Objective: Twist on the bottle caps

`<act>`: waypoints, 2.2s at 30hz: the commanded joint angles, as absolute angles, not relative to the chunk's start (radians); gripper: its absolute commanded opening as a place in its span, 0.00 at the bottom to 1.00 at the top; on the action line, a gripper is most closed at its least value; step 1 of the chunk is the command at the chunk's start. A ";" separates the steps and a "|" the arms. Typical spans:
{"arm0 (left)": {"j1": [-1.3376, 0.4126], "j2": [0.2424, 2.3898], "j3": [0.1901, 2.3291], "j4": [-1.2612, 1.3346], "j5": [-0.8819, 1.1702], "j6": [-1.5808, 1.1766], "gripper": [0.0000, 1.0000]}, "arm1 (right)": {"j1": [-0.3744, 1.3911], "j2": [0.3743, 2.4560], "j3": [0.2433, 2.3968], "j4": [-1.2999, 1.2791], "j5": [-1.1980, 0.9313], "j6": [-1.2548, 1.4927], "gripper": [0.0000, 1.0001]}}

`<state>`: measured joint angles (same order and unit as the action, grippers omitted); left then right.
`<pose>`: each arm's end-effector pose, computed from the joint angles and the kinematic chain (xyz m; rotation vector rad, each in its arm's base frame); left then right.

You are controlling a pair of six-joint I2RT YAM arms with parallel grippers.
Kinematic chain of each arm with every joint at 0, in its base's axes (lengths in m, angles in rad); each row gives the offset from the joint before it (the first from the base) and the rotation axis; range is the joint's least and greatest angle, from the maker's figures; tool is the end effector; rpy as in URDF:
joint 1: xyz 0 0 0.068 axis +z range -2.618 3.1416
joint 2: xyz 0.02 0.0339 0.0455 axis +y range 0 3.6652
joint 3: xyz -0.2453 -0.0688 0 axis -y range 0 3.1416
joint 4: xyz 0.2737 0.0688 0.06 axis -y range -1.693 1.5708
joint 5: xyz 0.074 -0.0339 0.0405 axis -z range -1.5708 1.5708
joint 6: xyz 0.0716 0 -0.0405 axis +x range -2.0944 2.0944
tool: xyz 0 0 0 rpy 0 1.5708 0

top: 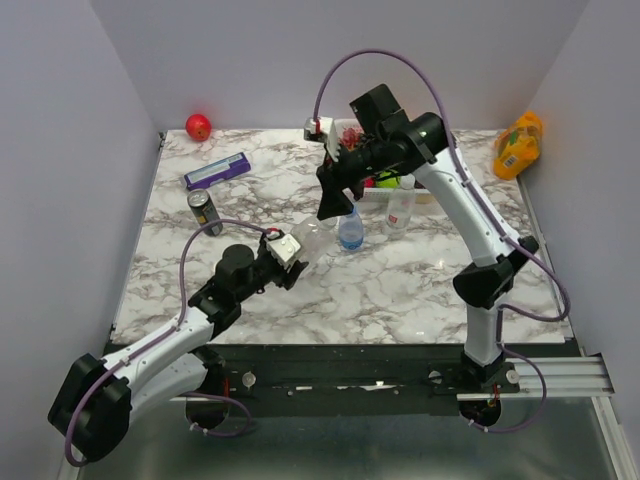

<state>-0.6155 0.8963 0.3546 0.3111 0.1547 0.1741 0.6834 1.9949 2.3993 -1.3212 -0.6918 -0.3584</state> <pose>0.2167 -0.1667 0.1823 0.8024 1.6355 -0.4529 0.3027 0.3054 0.3974 -1.4672 1.9602 0.9977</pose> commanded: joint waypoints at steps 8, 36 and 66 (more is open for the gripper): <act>-0.614 0.913 0.432 0.213 0.505 0.334 0.00 | 0.790 1.602 1.949 -1.409 -0.585 -1.115 0.75; -0.612 0.902 0.482 0.146 0.592 0.396 0.00 | 0.885 1.529 1.763 -1.279 -0.474 -1.284 0.57; -0.627 0.847 0.430 0.400 0.233 0.276 0.00 | 0.796 1.925 2.180 -1.519 -0.569 -0.580 0.20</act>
<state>-0.6155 0.8864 0.3996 0.1589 0.2642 0.2897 0.7876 1.8950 2.1685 -1.3453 -0.5194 -0.6674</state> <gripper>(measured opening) 0.733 0.473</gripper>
